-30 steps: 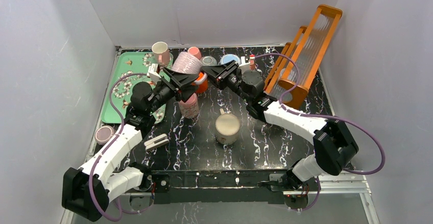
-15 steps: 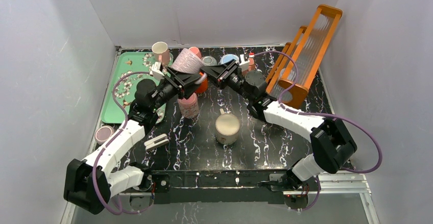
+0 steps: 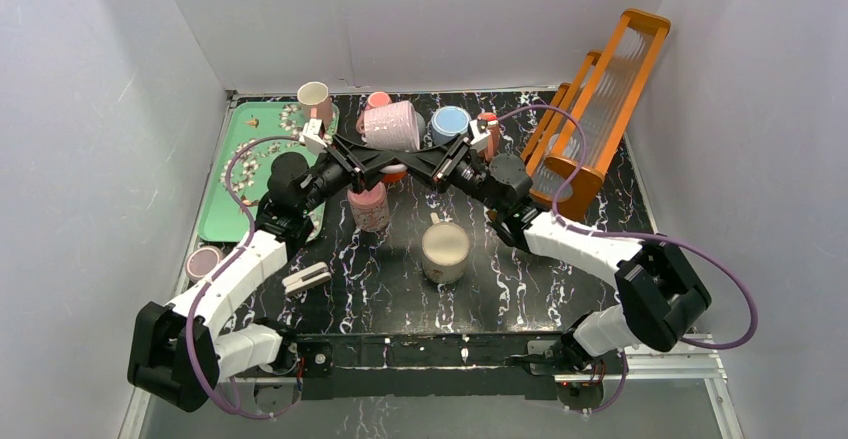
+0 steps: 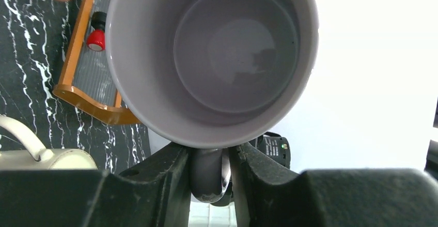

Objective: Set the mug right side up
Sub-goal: Turn over the cup at the center of the board.

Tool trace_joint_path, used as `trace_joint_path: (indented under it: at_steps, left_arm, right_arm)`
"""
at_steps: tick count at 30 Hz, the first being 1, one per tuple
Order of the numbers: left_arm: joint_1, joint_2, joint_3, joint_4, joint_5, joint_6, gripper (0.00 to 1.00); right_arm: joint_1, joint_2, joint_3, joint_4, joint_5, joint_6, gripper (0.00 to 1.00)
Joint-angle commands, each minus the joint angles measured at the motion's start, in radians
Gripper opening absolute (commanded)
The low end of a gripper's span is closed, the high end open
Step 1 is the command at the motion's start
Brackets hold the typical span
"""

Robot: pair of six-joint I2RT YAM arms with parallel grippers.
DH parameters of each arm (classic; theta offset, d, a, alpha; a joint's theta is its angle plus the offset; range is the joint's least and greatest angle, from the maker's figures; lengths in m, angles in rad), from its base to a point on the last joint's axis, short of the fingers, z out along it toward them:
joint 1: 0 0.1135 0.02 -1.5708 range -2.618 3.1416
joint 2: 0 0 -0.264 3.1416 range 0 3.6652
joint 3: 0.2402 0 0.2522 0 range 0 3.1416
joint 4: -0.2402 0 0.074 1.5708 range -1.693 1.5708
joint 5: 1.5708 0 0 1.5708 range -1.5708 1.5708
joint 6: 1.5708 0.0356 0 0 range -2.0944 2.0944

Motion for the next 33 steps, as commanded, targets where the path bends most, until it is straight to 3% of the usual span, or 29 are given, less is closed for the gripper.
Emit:
trace_joint_path:
  at_steps: [1,8,13,17,21,27,33]
  left_arm:
    - [0.001,-0.046,0.085,0.182,0.005,-0.008,0.26]
    - [0.001,-0.065,0.096,0.171,0.063,0.057,0.00]
    - [0.001,-0.082,0.131,0.001,0.043,0.218,0.00]
    - [0.001,-0.113,0.188,-0.171,-0.038,0.385,0.00]
    - [0.001,-0.125,0.220,-0.260,-0.110,0.484,0.00]
    - [0.001,-0.149,0.214,-0.317,-0.238,0.609,0.00]
    - [0.001,-0.142,0.230,-0.351,-0.298,0.673,0.00]
  right_arm:
    - [0.034,-0.064,-0.044,0.001,-0.110,-0.084,0.01]
    - [0.021,-0.054,-0.025,-0.060,-0.114,-0.152,0.01]
    - [0.013,-0.081,-0.021,-0.128,-0.106,-0.217,0.02]
    - [0.010,-0.127,-0.008,-0.233,-0.083,-0.290,0.19]
    - [0.009,-0.189,-0.016,-0.314,-0.046,-0.358,0.30]
    - [0.008,-0.274,-0.052,-0.383,-0.024,-0.409,0.42]
    - [0.008,-0.345,-0.058,-0.452,0.001,-0.464,0.47]
